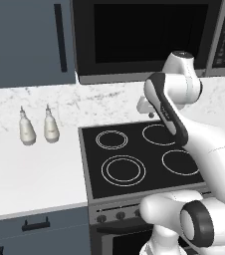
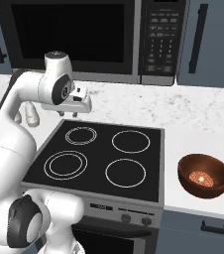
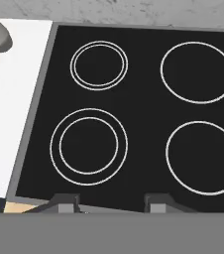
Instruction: Open the microwave, place the bowl with waffle inside the microwave, then close the microwave door and turn it on.
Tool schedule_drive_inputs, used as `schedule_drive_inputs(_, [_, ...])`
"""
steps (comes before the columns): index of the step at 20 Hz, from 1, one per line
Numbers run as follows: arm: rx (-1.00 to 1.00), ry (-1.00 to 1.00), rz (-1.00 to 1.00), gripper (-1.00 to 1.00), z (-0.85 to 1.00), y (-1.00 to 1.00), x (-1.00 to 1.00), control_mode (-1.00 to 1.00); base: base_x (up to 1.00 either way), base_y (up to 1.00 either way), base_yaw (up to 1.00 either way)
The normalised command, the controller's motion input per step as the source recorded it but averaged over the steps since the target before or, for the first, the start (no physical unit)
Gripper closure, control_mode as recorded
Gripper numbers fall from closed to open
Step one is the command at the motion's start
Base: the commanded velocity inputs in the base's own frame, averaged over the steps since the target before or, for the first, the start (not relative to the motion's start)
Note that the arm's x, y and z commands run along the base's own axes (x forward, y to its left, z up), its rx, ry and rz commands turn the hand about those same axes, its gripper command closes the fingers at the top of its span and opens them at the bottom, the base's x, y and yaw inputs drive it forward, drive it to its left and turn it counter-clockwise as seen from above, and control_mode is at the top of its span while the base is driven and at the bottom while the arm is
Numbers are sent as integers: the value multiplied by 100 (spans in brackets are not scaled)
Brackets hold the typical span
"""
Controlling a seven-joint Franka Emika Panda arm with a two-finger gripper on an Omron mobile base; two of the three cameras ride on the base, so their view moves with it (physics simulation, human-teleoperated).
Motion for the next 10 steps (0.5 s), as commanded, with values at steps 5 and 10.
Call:
schedule_drive_inputs(5, [0,-1,0,-100,0,-1,1,-100,0,0,0])
schedule_drive_inputs(10, [3,-23,0,-100,42,-17,-16,-100,0,0,0])
